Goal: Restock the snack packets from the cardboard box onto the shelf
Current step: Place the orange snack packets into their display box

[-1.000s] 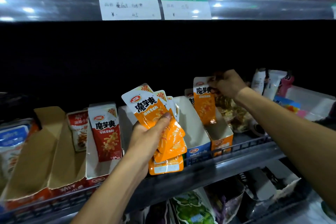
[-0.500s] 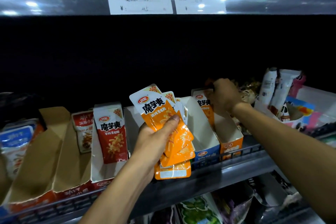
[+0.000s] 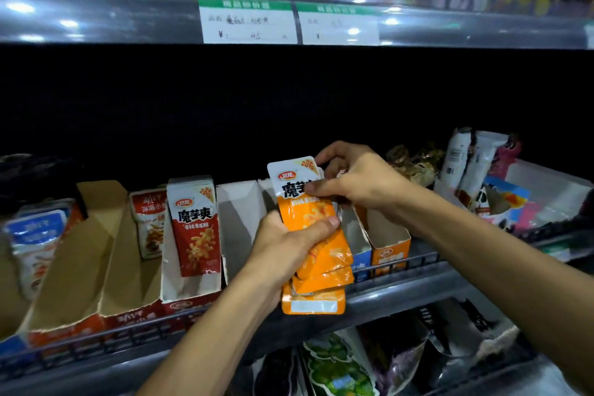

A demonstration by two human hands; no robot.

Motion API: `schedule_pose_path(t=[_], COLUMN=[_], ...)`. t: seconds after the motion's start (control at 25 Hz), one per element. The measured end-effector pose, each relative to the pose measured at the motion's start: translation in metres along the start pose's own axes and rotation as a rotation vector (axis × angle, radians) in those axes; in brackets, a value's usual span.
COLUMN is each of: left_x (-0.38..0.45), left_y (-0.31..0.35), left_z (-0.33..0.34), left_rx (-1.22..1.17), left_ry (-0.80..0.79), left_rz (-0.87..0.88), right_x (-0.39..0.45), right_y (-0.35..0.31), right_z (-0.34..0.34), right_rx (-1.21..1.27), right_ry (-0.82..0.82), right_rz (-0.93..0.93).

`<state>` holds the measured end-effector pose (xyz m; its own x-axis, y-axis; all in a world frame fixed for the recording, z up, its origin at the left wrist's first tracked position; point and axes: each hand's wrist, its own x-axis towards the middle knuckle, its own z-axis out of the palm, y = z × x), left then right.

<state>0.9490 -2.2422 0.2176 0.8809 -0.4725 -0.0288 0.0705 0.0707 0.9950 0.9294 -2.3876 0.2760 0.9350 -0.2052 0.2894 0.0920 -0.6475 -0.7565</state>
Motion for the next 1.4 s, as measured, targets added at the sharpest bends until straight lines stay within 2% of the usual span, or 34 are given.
schedule_pose_path(t=[0.2, 0.4, 0.56, 0.68, 0.76, 0.92, 1.12, 1.28, 1.4], left_x=[-0.01, -0.015, -0.01, -0.009, -0.005, 0.008, 0.011, 0.01, 0.011], left_y=[0.008, 0.011, 0.007, 0.005, 0.004, -0.001, -0.013, -0.015, -0.016], left_z=[0.005, 0.008, 0.001, -0.003, -0.006, -0.013, -0.016, -0.018, -0.018], left_rx=[-0.016, -0.11, -0.166, -0.156, -0.147, -0.154, -0.097, -0.046, -0.013], left_ry=[-0.071, -0.129, -0.079, -0.062, -0.004, 0.084, 0.058, 0.043, 0.021], left_rz=[0.009, -0.011, -0.027, -0.029, -0.022, -0.042, -0.048, -0.022, 0.0], right_x=[-0.008, 0.003, 0.015, 0.027, 0.03, 0.03, 0.046, 0.055, 0.06], right_y=[0.003, 0.017, 0.023, 0.027, 0.035, 0.057, 0.082, 0.107, 0.119], right_z=[-0.006, 0.002, 0.006, -0.023, -0.047, -0.074, -0.061, -0.045, -0.038], right_rx=[0.225, 0.568, 0.685, 0.766, 0.76, 0.529, 0.059, -0.412, -0.653], right_ry=[0.059, 0.426, 0.564, 0.721, 0.742, 0.653, 0.472, 0.403, 0.454], right_rz=[0.088, 0.166, 0.143, 0.186, 0.18, 0.065, 0.18, 0.058, 0.019])
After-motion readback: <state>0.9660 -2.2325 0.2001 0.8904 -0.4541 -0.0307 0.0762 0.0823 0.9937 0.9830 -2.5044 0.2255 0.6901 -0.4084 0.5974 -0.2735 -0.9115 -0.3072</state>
